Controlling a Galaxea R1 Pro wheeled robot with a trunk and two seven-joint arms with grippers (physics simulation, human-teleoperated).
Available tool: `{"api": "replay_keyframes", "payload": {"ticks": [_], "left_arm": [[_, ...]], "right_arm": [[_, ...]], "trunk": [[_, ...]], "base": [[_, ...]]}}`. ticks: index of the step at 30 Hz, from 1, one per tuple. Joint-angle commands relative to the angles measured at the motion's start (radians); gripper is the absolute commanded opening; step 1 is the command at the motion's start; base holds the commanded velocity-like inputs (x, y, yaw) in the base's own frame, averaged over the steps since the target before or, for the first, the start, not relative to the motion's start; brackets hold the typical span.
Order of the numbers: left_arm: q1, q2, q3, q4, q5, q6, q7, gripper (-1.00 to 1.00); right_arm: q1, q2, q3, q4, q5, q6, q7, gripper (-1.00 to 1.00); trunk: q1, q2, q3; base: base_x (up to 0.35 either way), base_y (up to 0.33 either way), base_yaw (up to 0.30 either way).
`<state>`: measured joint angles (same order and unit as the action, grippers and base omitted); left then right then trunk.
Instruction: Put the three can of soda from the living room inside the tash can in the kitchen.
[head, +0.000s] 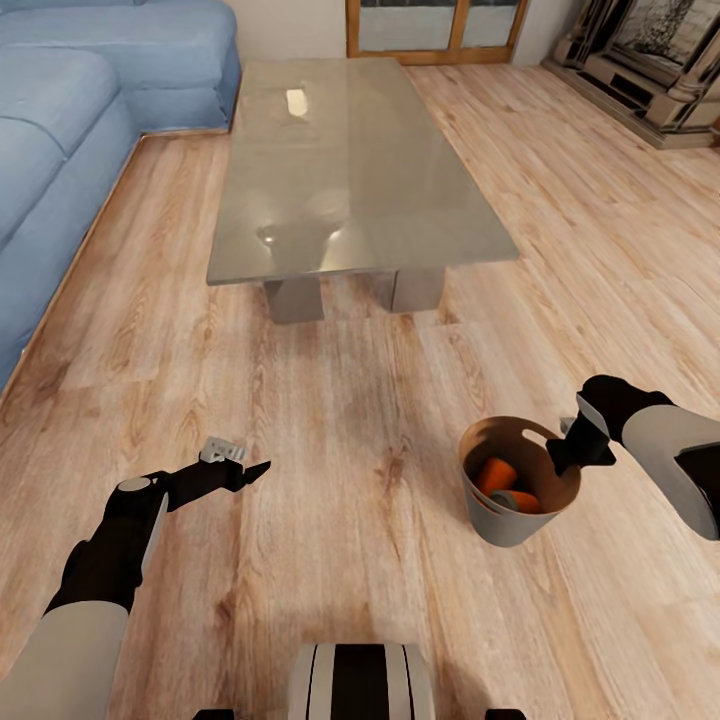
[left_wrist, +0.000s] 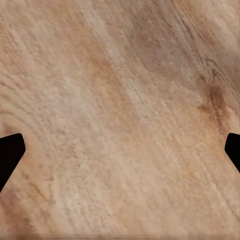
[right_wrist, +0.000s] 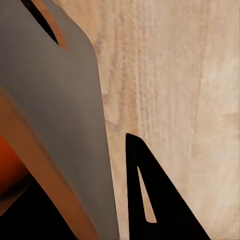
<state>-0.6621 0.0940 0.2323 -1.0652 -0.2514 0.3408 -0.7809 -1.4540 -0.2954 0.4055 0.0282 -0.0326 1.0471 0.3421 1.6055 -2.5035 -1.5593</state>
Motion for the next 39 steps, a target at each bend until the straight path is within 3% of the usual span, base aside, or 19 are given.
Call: {"api": "replay_keyframes", "payload": {"ticks": [1, 16, 17, 39], "left_arm": [[-0.001, 0.0, -0.001, 0.001, 0.0, 0.001, 0.0, 1.0], [-0.001, 0.0, 0.001, -0.001, 0.001, 0.0, -0.005, 1.0], [-0.001, 0.0, 0.001, -0.002, 0.002, 0.0, -0.006, 1.0], [-0.001, -0.013, 0.001, -0.002, 0.001, 0.0, -0.003, 1.0]], "right_arm": [[0.034, -0.002, -0.036, -0.008, 0.02, 0.0, 0.0, -1.0], [0.033, -0.001, -0.036, -0.004, 0.02, 0.0, 0.0, -1.0], [0.033, -0.001, -0.036, -0.004, 0.02, 0.0, 0.0, 1.0], [0.032, -0.002, -0.037, -0.002, 0.018, 0.0, 0.0, 1.0]], "trunk": [[0.001, 0.0, -0.001], [0.001, 0.0, -0.001], [0.001, 0.0, -0.001], [0.001, 0.0, -0.001]], "base": [[0.0, 0.0, 0.0], [0.0, 0.0, 0.0], [0.0, 0.0, 0.0], [0.0, 0.0, 0.0]]}}
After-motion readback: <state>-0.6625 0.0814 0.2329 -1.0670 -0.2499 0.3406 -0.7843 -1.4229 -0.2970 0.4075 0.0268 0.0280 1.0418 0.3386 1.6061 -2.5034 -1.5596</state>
